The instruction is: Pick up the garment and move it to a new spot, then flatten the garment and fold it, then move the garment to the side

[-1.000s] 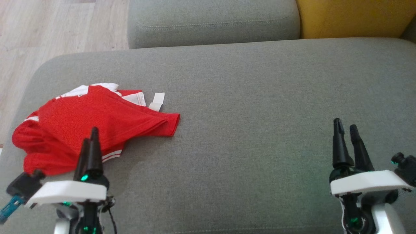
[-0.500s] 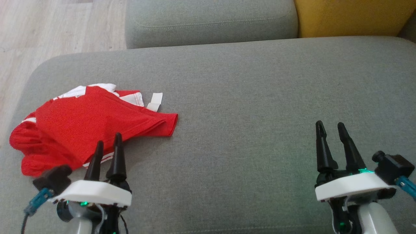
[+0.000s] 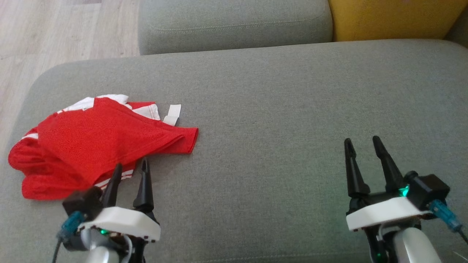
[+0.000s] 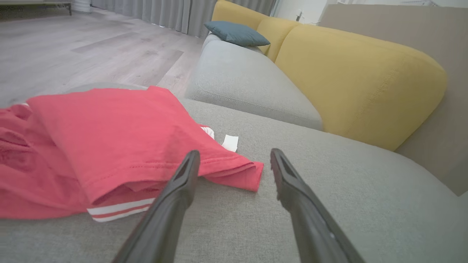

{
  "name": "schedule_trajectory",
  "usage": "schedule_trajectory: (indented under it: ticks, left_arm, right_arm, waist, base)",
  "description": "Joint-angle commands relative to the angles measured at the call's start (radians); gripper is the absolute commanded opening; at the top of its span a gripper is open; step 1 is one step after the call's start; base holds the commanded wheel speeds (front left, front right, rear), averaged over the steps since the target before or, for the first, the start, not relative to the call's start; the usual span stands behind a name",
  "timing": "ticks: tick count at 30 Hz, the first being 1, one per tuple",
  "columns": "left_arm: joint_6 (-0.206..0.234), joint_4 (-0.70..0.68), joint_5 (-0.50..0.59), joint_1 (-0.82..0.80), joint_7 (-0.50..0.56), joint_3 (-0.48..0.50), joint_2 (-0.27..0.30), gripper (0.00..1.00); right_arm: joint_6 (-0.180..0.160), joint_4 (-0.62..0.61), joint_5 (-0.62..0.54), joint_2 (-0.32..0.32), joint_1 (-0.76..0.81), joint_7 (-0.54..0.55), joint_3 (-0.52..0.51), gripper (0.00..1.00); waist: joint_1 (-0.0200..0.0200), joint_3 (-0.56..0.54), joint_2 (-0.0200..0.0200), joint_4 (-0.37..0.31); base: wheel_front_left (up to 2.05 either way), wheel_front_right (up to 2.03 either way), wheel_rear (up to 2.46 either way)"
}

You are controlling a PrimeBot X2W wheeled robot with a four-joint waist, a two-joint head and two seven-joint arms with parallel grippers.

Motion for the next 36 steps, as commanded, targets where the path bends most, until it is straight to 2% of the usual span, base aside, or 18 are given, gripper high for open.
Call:
schedule_trajectory:
  ticks: [1,16,20,25,32,36]
  left_arm:
    - [0.015,-0.044,0.043,-0.044,-0.019,0.005,0.021,1.0]
    - [0.095,-0.076,0.204,-0.052,-0.06,-0.077,0.069,1.0]
    - [0.101,-0.109,0.208,-0.046,-0.071,-0.077,0.056,1.0]
    - [0.068,-0.144,0.211,-0.027,-0.086,-0.038,0.029,1.0]
    - [-0.021,-0.146,0.261,0.007,-0.106,0.018,-0.01,1.0]
    - [-0.058,-0.132,0.303,0.01,-0.114,0.03,-0.026,1.0]
  right_arm:
    - [0.003,-0.039,-0.049,-0.007,-0.033,-0.017,0.025,1.0]
    - [0.004,-0.073,-0.214,-0.008,-0.023,-0.058,0.051,1.0]
    - [0.004,-0.089,-0.226,-0.008,-0.017,-0.07,0.059,1.0]
    - [0.004,-0.101,-0.157,-0.009,0.0,-0.085,0.049,1.0]
    - [0.004,-0.093,-0.004,-0.009,0.021,-0.105,0.018,1.0]
    - [0.004,-0.077,0.023,-0.009,0.025,-0.113,0.006,1.0]
  waist:
    - [0.0,0.0,0.0,0.0]
    - [0.0,0.0,0.0,0.002]
    - [0.0,-0.001,0.0,0.003]
    - [0.0,-0.005,0.0,0.004]
    - [0.0,-0.012,0.0,0.0]
    - [0.0,-0.013,0.0,-0.001]
  base:
    - [0.0,0.0,0.0]
    - [0.0,0.0,0.0]
    - [0.0,0.0,0.0]
    - [0.0,0.0,0.0]
    - [0.0,0.0,0.0]
    - [0.0,0.0,0.0]
